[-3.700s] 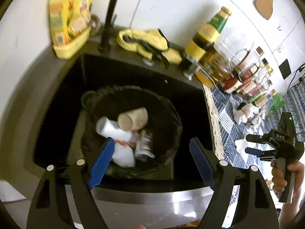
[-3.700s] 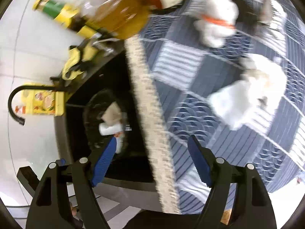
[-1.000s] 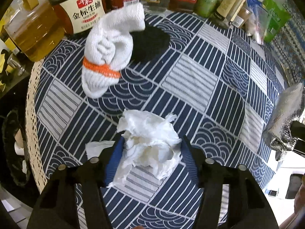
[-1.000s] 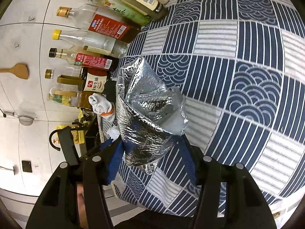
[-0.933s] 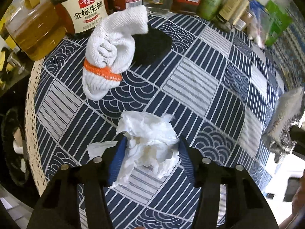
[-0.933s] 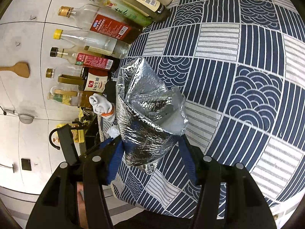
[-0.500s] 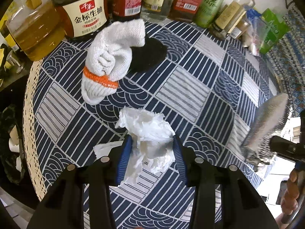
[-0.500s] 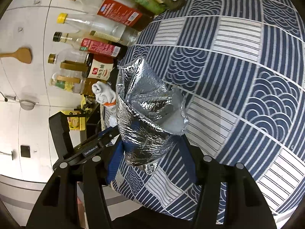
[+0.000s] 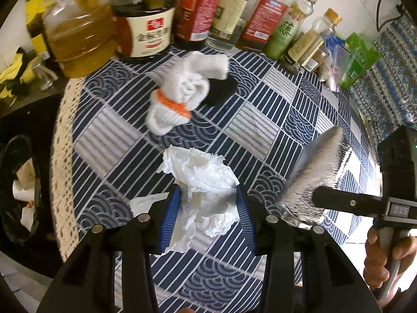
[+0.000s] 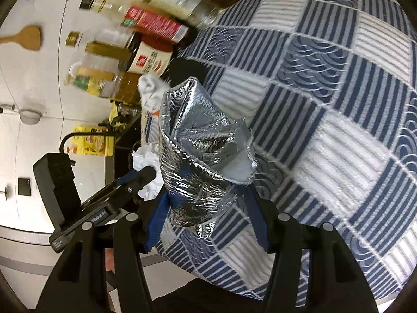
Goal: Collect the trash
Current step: 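Carry the foil bag and tissue over the trash bin and open both grippers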
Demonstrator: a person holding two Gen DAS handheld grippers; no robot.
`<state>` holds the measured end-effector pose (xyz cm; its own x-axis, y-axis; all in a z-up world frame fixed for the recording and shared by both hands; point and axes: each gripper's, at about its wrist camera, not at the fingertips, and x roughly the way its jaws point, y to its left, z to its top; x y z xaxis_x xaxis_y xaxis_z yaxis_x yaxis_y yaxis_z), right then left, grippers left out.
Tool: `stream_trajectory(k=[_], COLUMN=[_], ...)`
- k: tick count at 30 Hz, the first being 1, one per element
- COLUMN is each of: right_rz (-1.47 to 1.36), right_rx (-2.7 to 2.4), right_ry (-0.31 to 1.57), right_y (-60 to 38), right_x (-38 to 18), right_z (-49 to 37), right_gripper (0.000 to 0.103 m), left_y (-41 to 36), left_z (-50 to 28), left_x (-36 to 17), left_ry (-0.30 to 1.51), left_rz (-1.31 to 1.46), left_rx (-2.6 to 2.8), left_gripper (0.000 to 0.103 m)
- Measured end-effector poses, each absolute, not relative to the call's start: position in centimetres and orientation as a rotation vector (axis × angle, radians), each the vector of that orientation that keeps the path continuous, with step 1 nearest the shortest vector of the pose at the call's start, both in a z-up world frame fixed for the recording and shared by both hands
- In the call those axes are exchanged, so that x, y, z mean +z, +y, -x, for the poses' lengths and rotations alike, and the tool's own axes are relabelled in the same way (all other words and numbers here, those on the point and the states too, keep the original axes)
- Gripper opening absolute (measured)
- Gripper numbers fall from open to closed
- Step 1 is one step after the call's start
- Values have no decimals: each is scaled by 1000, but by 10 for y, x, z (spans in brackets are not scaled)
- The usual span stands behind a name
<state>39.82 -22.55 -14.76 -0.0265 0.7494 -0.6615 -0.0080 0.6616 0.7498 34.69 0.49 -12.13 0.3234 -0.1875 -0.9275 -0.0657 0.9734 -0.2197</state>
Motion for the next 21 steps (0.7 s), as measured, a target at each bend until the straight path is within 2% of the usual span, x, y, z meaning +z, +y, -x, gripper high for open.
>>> stream_trajectory(k=[9,21], right_rz=[-585,-492], right_rx=[702,685], right_ry=[1470,1522], right_y=[-167,-84], right_x=[-123,-116], right_z=[-384,-360], right_gripper=[58,58], left_y=[57,136], left_z=[-314,-280], left_x=[-95,-84], left_ry=[1154,1087], left_rz=[293,346], left_rx=[-65,-61], left_gripper=[42,42])
